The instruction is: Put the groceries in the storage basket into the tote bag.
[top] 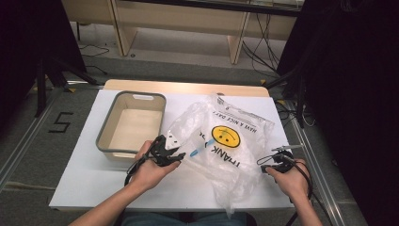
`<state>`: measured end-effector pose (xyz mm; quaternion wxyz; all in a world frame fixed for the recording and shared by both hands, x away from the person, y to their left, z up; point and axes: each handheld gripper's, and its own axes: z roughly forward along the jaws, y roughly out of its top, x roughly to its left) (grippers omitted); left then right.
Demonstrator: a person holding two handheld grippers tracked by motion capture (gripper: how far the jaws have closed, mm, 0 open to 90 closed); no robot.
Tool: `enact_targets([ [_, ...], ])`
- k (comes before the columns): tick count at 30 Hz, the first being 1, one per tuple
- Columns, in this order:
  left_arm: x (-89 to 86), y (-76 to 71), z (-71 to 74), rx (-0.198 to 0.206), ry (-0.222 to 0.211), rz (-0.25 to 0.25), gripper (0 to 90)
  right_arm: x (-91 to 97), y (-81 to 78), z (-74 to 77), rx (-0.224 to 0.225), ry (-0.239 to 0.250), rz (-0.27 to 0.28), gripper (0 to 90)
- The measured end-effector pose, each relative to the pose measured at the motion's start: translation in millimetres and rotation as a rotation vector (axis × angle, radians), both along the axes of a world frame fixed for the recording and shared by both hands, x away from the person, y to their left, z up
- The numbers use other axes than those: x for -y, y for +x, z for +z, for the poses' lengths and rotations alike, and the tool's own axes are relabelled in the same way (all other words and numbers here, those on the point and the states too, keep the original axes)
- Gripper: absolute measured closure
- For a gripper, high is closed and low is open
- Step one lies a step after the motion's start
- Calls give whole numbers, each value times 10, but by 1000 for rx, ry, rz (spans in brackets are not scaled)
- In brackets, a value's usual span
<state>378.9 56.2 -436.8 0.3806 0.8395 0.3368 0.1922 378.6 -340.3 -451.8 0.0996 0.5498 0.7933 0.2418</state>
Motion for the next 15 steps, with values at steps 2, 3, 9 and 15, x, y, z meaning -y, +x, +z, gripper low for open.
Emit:
enact_targets([
  [2, 3, -3, 12, 8, -2, -5, 627, 44, 25, 20, 8, -14, -4, 895],
  [3, 6, -5, 19, 13, -6, -7, 618, 66, 41, 26, 16, -21, -7, 895],
  [9, 29, -24, 92, 53, -8, -19, 481, 170, 163, 29, 44, -67, -15, 895],
  [15, 28, -31, 68, 35, 35, -8, 353, 217, 290, 29, 73, -122, -21, 895],
])
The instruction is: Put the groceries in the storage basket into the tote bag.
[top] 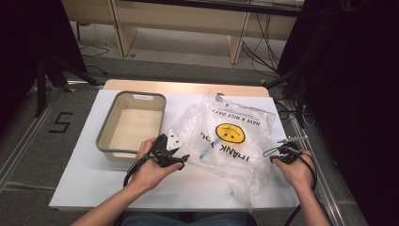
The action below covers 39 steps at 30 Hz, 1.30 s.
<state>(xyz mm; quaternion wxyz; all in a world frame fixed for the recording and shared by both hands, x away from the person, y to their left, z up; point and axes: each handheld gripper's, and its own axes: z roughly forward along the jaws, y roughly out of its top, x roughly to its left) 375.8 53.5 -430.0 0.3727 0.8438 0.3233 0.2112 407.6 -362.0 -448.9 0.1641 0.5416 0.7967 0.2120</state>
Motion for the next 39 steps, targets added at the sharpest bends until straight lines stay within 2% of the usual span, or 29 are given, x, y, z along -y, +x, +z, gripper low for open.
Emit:
enact_targets([
  [5, -7, 1, -86, -62, 43, -4, 371, 22, 84, -3, 21, -39, -12, 895],
  [12, 29, -17, -201, -150, 99, 7, 506, 31, 180, -12, 85, -106, -36, 887],
  [18, 35, -1, -293, -195, 138, 22, 574, 12, 178, 31, 164, -115, -69, 759],
  [21, 30, 12, -337, -223, 147, 27, 605, -7, 126, 118, 219, -86, -93, 672],
  [23, 28, 23, -359, -233, 147, 30, 634, -29, 68, 183, 240, -62, -98, 614],
  [26, 19, 48, -402, -245, 156, 24, 673, -56, -43, 269, 248, 0, -99, 547],
  [28, 11, 61, -425, -264, 153, 20, 707, -86, -133, 298, 219, 36, -82, 516],
  [35, 16, 75, -447, -284, 151, 21, 765, -274, -374, 247, 88, 189, -6, 454],
  [38, 15, 81, -446, -297, 146, 21, 790, -394, -443, 255, 66, 241, 49, 432],
  [39, 15, 83, -445, -302, 144, 22, 800, -435, -463, 264, 63, 245, 65, 426],
])
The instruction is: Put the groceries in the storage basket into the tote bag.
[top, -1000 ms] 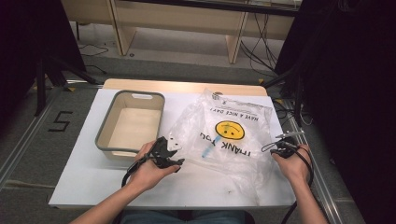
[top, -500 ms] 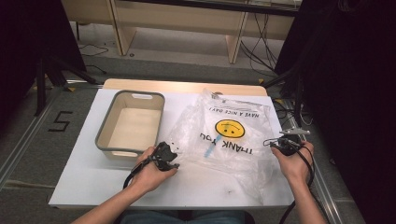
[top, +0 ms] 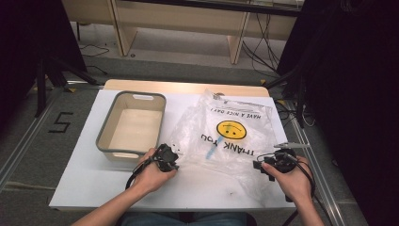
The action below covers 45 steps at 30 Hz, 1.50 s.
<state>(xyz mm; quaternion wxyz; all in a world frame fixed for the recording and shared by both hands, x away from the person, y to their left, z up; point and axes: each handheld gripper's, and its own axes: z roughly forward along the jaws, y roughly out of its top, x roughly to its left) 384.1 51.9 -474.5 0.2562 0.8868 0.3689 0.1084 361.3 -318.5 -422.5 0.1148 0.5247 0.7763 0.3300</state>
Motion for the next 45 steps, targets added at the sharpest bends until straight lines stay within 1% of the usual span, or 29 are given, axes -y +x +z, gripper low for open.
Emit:
enact_targets([
  [2, 2, 3, -2, -6, -7, 5, 823, -87, -35, -12, -7, -10, 40, 414],
  [4, 2, 4, 0, -15, -13, 9, 846, -167, -62, -66, -43, -26, 85, 417],
  [5, 2, 4, -2, -18, -17, 11, 857, -194, -69, -102, -61, -42, 107, 448],
  [7, 3, 0, -4, -20, -26, 20, 883, -223, -75, -175, -108, -93, 148, 531],
  [8, 1, -2, 0, -22, -22, 19, 888, -221, -72, -210, -128, -115, 168, 581],
  [10, 3, -9, 6, -26, -17, 16, 891, -215, -69, -258, -155, -155, 184, 674],
  [12, 10, -27, 11, -37, -20, 14, 892, -193, -56, -286, -153, -200, 206, 743],
  [13, 15, -42, 12, -43, -24, 11, 892, -183, -47, -296, -152, -216, 210, 762],
  [15, 25, -85, 20, -56, -24, -3, 893, -158, -28, -311, -146, -243, 208, 784],
  [17, 43, -144, 25, -66, -32, -19, 893, -126, -7, -322, -123, -273, 197, 796],
  [19, 69, -212, 35, -72, -36, -36, 893, -86, 10, -324, -108, -283, 182, 801],
  [23, 119, -346, 78, -71, -48, -73, 893, -12, 40, -324, -70, -302, 147, 801],
  [25, 124, -400, 101, -65, -54, -89, 892, 10, 50, -324, -58, -301, 136, 799],
  [27, 125, -447, 120, -57, -69, -94, 891, 16, 57, -331, -49, -302, 135, 798],
  [29, 118, -478, 139, -47, -77, -111, 888, 16, 59, -343, -49, -303, 140, 792],
  [31, 108, -499, 154, -33, -97, -113, 873, 21, 47, -346, -54, -301, 148, 774],
  [33, 84, -509, 176, -2, -119, -118, 802, 31, 20, -324, -43, -276, 145, 742],
  [35, 56, -523, 211, 43, -131, -116, 698, 41, -13, -271, -8, -244, 139, 681],
  [37, 32, -537, 255, 113, -110, -143, 555, 46, -44, -201, 41, -180, 128, 602],
  [39, -2, -542, 299, 165, -98, -154, 444, 40, -65, -137, 93, -109, 119, 544],
  [40, -21, -542, 318, 179, -89, -161, 405, 31, -68, -110, 122, -94, 126, 512],
  [43, -65, -549, 331, 199, -96, -149, 285, -13, -66, -60, 190, -97, 143, 445],
  [44, -79, -555, 329, 200, -90, -146, 258, -26, -66, -55, 202, -98, 148, 432],
  [45, -92, -559, 321, 197, -95, -141, 237, -36, -67, -58, 209, -97, 149, 428],
])
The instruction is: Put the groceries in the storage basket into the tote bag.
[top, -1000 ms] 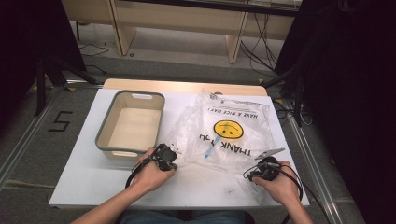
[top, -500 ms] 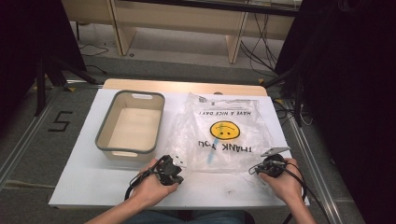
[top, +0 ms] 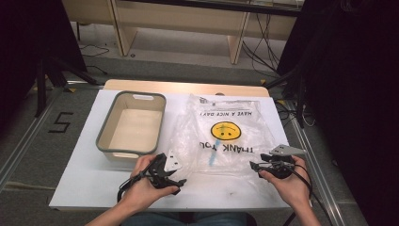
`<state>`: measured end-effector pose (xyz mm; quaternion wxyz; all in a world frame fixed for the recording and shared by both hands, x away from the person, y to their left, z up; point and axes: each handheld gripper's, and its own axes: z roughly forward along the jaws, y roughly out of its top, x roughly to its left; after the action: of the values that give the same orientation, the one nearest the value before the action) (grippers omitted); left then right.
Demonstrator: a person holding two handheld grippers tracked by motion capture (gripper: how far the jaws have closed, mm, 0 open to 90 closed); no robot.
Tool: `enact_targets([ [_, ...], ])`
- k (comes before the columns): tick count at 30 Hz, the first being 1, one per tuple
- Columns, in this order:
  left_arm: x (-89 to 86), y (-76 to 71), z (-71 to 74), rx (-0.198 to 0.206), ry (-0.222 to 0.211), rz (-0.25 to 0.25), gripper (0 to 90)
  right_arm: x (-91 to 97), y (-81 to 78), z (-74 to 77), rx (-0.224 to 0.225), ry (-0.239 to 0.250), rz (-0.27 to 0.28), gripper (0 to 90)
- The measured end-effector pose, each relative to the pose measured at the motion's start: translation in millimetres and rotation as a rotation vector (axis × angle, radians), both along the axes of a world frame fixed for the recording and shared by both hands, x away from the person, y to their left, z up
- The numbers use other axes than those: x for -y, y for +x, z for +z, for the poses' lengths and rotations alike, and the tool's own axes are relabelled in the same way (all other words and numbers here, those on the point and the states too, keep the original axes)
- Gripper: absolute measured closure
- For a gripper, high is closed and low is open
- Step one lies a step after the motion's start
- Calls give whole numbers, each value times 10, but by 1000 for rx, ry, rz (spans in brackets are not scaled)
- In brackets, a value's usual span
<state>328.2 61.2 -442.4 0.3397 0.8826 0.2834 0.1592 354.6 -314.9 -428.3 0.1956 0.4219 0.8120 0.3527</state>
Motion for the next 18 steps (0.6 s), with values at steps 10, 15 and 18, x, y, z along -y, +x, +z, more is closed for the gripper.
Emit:
enact_targets([
  [10, -130, -39, -120, -28, -46, 39, 214, 45, -51, -98, 23, 34, -23, 361],
  [15, -154, -33, -161, -30, -54, 45, 230, 32, -79, -128, 34, 43, -18, 351],
  [18, -165, -19, -172, -27, -55, 45, 231, 36, -79, -130, 41, 48, -20, 350],
])
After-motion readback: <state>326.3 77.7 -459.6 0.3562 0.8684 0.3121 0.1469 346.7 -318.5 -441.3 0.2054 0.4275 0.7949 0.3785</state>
